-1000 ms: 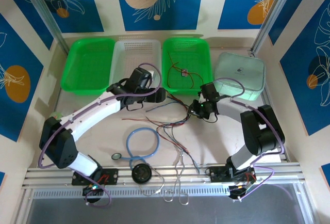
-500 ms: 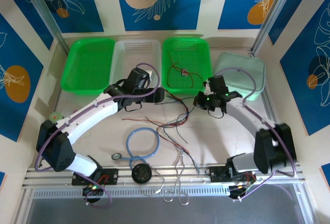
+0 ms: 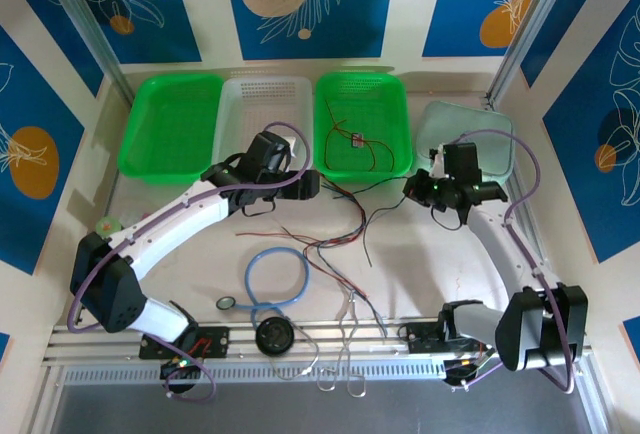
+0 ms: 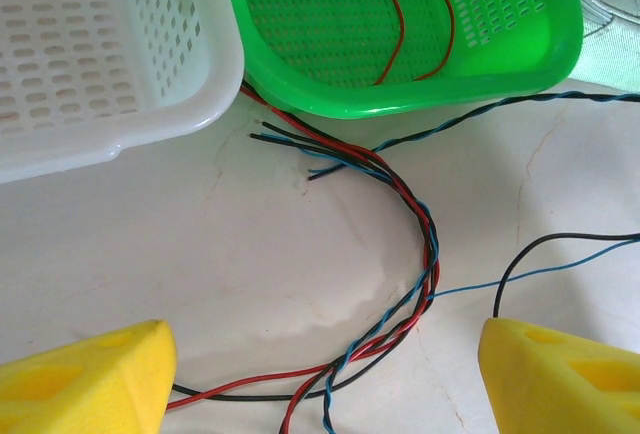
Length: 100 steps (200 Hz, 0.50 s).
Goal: Untangle the cables
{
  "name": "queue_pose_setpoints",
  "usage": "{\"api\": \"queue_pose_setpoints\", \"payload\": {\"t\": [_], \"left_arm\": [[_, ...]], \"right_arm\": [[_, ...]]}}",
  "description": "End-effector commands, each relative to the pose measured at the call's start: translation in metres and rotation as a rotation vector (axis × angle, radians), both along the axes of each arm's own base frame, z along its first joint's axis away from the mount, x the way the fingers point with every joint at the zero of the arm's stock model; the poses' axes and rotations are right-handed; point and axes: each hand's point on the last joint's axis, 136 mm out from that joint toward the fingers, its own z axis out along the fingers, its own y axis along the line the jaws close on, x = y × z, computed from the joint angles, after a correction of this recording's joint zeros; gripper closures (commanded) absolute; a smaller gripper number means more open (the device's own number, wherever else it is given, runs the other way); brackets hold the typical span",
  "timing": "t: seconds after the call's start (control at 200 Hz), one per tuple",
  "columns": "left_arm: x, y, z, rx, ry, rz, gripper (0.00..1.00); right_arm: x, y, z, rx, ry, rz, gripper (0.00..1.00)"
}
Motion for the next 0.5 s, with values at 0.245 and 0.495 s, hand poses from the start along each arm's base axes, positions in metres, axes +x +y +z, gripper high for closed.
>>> {"api": "queue_pose_setpoints", "payload": {"t": [0.245,0.495], "left_arm": [[-0.01,-0.008,0.0,-0.058,0.031,-0.023,0.22],[-0.018,-0.014,-0.004,-0.07,0.051,-0.053,0.24]], "right_arm": [[-0.018,0.002,-0.003,0.028,-0.003,0.013,1.0],[-0.015,0.011,0.058,0.071,-0.161,0.057,1.0]]}}
